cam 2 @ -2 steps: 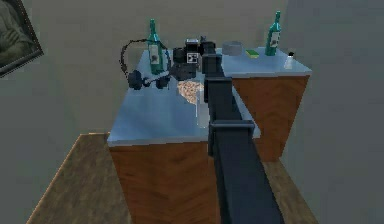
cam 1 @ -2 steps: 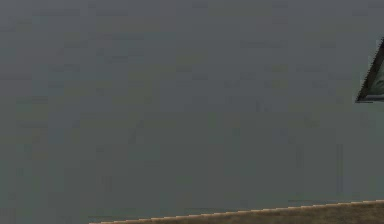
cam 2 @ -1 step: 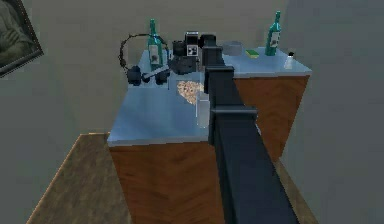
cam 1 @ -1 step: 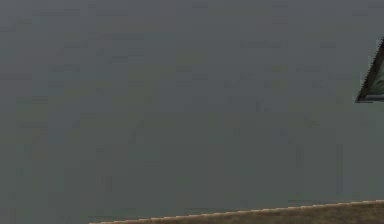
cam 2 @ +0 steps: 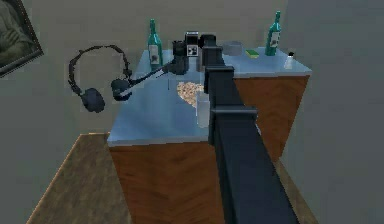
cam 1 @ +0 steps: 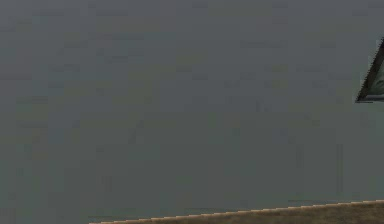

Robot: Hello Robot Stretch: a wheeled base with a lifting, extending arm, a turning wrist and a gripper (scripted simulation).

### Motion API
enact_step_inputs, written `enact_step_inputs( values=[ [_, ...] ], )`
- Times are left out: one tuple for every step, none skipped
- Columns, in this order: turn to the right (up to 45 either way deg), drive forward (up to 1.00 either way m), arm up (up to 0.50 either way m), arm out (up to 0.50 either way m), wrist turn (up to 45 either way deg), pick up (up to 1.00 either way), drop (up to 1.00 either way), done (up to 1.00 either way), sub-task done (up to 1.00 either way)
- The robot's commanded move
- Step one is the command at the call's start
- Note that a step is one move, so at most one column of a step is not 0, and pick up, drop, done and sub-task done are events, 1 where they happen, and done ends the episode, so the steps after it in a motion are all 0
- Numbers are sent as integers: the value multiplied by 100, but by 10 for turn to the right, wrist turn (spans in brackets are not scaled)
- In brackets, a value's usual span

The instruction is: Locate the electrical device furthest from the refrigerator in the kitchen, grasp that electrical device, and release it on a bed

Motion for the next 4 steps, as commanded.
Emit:
enact_step_inputs(
  values=[
    [0, 0, 0, 0, -450, 0, 0, 0, 0],
    [0, 0, 0, 0, -60, 0, 0, 0, 0],
    [0, 0, 0, -48, 0, 0, 0, 0, 0],
    [-450, 0, 0, 0, 0, 0, 0, 0, 0]
  ],
)
